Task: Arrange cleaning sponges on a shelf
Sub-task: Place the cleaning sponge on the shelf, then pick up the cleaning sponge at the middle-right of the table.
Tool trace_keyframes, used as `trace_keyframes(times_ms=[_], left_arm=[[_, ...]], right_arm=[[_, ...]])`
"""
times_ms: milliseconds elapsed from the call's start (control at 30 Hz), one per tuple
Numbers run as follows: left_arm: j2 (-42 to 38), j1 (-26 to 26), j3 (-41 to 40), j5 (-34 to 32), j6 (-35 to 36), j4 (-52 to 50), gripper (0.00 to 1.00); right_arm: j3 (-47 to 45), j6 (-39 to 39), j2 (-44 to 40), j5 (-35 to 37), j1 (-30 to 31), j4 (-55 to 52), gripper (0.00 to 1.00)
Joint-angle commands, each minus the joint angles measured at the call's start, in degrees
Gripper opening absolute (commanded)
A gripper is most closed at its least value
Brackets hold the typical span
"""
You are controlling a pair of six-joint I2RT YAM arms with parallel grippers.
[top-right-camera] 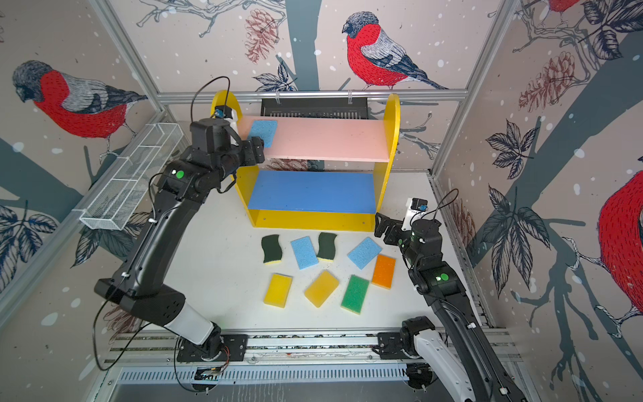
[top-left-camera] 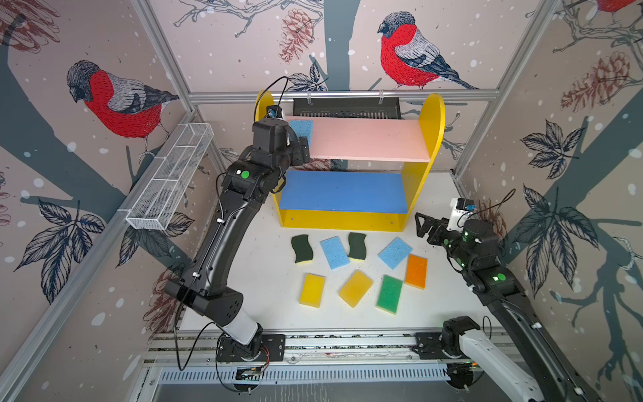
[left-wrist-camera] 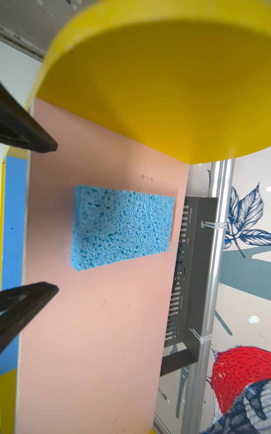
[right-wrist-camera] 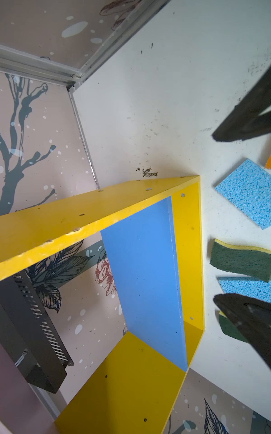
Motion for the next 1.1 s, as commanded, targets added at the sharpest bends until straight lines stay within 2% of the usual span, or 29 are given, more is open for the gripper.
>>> trace_keyframes(times_ms=[0, 233, 700, 867, 1067], left_arm=[[-3.96, 0.00, -4.02, 0.43, -0.34, 3.91, 0.87], [-14.86, -0.01, -21.94, 2.01, -3.85, 7.58, 0.87], [-28.88, -1.19, -51.76, 3.72, -12.43, 7.10, 0.84], [-31.52, -3.23, -57.66, 3.19, -14.33, 8.29, 0.84], [-33.26, -4.03, -63.72, 4.84, -14.61, 9.37, 0.84]], right_arm=[[0.64, 0.36, 0.53, -0.48, 0.72, -1.83, 1.00], [-0.40, 0.89, 0.78, -2.31, 2.11, -0.73, 1.00], [-0.21, 4.08, 4.50, -1.99, 6.95, -1.17, 1.00], [-1.22, 8.96, 5.82, 3.66, 12.02, -4.25, 1.00], [-4.63, 19.63, 7.20, 12.29, 18.94, -6.48, 1.00]])
